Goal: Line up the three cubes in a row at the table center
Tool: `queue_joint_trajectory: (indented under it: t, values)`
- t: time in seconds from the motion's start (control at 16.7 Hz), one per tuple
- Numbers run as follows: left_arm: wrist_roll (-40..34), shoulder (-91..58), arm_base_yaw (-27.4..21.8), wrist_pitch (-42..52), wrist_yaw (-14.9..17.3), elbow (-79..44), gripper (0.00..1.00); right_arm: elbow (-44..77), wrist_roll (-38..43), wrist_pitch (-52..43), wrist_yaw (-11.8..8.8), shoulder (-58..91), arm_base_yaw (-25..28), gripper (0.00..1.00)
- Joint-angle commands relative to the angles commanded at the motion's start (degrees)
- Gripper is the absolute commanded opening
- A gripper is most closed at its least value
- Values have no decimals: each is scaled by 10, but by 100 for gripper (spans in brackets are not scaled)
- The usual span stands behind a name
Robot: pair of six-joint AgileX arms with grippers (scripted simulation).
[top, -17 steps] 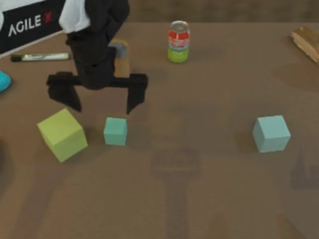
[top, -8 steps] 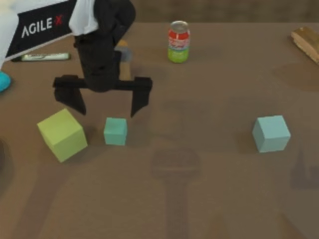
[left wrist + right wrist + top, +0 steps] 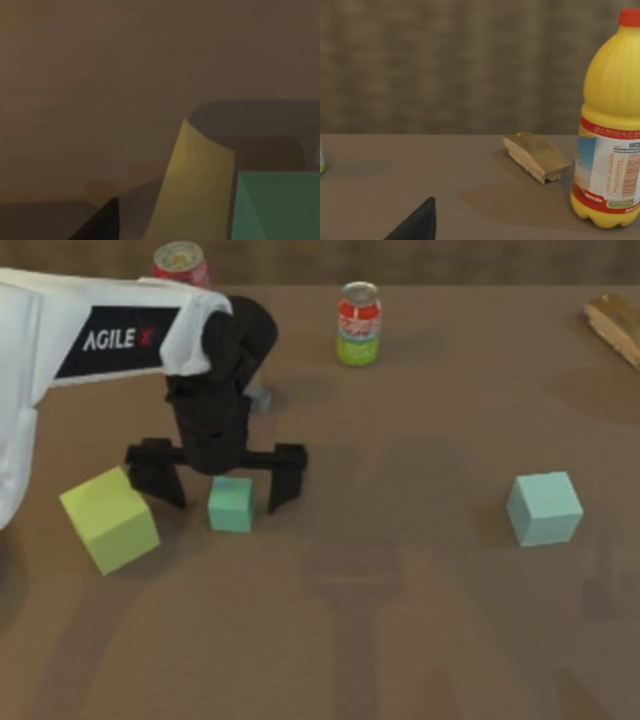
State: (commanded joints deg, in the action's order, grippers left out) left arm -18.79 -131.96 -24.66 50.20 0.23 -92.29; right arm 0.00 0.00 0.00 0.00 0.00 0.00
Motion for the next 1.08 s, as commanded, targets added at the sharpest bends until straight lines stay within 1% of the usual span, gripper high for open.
queue_joint_trajectory:
  t: [0.24,1.02,1.08]
  values:
    - [0,-3,0,-4,0,3,100,0,0,0,0,0,0,100]
    - [0,-3,0,-4,0,3,2,0,0,0,0,0,0,100]
    - [0,-3,0,-4,0,3,0,0,0,0,0,0,0,100]
